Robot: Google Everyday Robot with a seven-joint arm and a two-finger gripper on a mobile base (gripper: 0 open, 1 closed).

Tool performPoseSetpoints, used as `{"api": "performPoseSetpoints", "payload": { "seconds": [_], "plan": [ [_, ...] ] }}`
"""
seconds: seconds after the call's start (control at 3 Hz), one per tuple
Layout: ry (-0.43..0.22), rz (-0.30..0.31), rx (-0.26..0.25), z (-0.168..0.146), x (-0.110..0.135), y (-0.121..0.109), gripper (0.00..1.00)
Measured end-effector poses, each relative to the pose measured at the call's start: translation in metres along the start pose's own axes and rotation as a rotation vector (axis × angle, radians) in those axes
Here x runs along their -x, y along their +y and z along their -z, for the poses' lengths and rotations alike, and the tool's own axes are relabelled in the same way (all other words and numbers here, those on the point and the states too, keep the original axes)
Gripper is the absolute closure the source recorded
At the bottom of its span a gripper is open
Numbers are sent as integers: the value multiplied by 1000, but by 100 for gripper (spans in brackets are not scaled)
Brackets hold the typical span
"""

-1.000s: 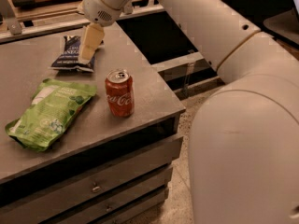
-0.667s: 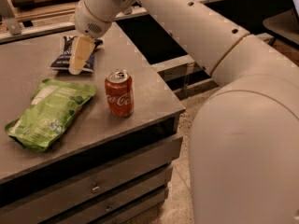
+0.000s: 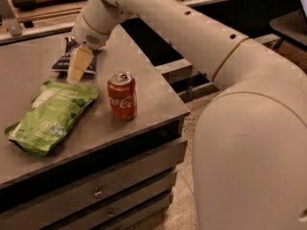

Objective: Pick blue chip bag

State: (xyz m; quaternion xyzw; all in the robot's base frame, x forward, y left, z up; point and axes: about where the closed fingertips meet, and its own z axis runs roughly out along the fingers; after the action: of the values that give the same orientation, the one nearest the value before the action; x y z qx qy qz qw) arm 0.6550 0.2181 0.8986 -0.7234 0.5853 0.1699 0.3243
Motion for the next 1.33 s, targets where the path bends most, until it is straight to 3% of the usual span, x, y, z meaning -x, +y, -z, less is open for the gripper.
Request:
{"api": "performPoseSetpoints", "payload": {
  "seconds": [0.33,1.0,1.33],
  "plan": [
    [-14,-54,-29,-4,-10,2,0],
    [-47,-248,-131,-23,-47,7,0],
    [-53,-269,-142,-27,-48,6,1]
  ]
}}
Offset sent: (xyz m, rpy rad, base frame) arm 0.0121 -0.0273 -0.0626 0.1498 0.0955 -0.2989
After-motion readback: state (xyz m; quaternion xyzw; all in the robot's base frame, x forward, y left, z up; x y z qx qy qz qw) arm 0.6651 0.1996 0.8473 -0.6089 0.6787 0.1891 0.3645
